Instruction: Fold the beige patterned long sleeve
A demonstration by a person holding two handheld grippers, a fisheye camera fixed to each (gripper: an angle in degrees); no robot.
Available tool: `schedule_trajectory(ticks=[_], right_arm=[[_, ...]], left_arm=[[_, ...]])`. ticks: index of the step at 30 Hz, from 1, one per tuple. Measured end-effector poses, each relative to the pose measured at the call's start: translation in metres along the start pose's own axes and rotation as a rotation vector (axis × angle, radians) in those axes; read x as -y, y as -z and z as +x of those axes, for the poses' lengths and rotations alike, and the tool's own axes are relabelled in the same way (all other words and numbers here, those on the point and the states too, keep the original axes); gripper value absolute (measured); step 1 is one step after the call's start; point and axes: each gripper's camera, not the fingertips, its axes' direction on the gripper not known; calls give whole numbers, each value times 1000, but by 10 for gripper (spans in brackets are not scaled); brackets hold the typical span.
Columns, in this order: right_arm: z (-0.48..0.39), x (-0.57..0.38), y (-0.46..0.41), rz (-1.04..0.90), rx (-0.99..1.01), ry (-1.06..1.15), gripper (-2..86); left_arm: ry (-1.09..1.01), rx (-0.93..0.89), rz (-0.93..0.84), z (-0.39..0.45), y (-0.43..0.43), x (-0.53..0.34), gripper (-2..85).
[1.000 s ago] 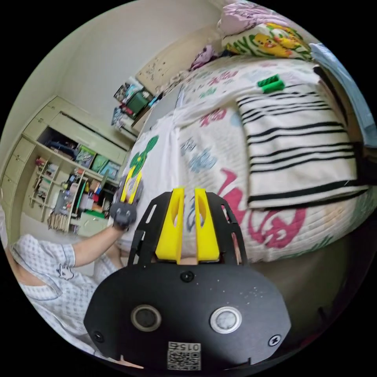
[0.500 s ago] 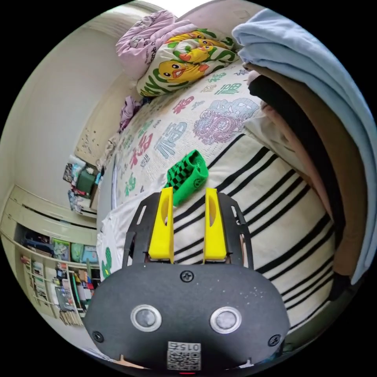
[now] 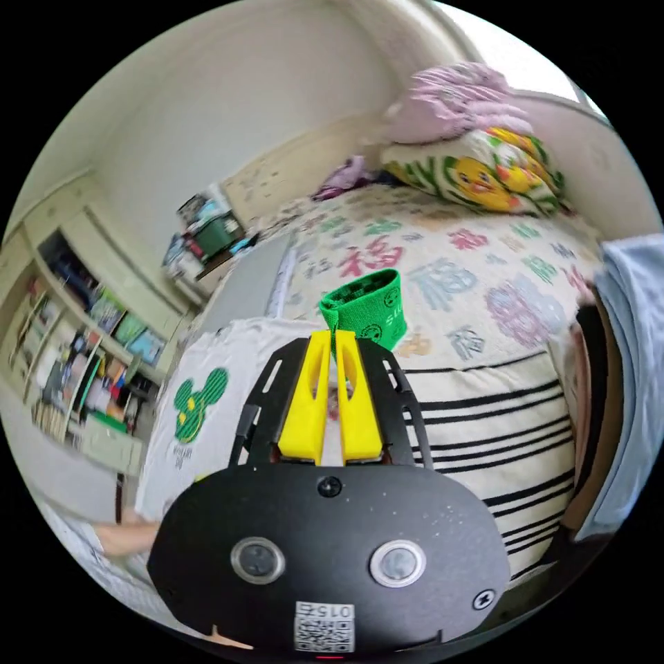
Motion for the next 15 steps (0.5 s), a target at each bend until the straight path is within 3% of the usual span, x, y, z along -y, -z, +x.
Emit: schedule_trajectory(ticks=[3,6,9,11,12,13,15], right_arm=[[-106,4,19,-51,83,258,3],[-187,-2,25,-88,131,391,3],[-251,-10,14,-136,174,483,3],[-286,-15,2,-170,165,522,3],[-307,-18,-6,-199,174,540,3],[-328,-21,-13,-226,183,562,3],[-356,-24,-19,-249,168,596,3]], left_arm=[[100,-143,-65,-31,-39,-25,7],[455,-233,-243,-118,-89,-74,38],[948,-617,-370,-203,-147,-172,98],[1392,-1096,-170,-223,-192,-272,129],[1494,-1226,-68,-219,-204,-296,133],[1666,-1433,140,-206,-227,-337,136],[1818,-1554,139,-182,-258,-381,139]])
